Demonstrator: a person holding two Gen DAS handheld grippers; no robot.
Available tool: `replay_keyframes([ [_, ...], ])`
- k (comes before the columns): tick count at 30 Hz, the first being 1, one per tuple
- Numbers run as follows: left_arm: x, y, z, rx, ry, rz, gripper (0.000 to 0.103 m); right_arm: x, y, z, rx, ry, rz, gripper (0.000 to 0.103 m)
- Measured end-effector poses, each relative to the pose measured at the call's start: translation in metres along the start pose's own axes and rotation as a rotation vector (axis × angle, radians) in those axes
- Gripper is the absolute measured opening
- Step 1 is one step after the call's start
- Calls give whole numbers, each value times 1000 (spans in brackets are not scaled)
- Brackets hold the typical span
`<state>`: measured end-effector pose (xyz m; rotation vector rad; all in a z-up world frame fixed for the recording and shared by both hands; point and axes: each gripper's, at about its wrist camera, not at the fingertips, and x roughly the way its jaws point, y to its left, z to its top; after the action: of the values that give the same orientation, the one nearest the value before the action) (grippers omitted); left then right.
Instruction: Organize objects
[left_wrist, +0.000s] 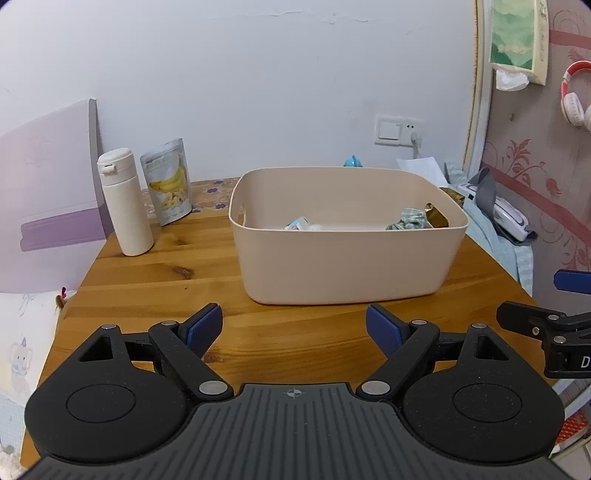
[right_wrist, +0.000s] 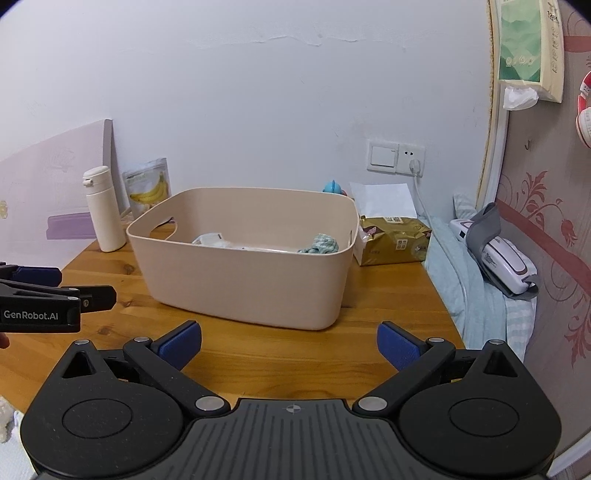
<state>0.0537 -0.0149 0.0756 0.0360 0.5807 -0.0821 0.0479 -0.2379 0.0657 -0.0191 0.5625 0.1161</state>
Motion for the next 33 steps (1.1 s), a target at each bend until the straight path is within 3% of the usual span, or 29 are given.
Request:
replay_keyframes([
  [16,-27,9,-23,-25,5,-17,86,-36,9,-19,14,-23,20,103],
  [33,-34,15,-38,-13,27,-8,87,-39,15,-27,-3,0,29,103],
])
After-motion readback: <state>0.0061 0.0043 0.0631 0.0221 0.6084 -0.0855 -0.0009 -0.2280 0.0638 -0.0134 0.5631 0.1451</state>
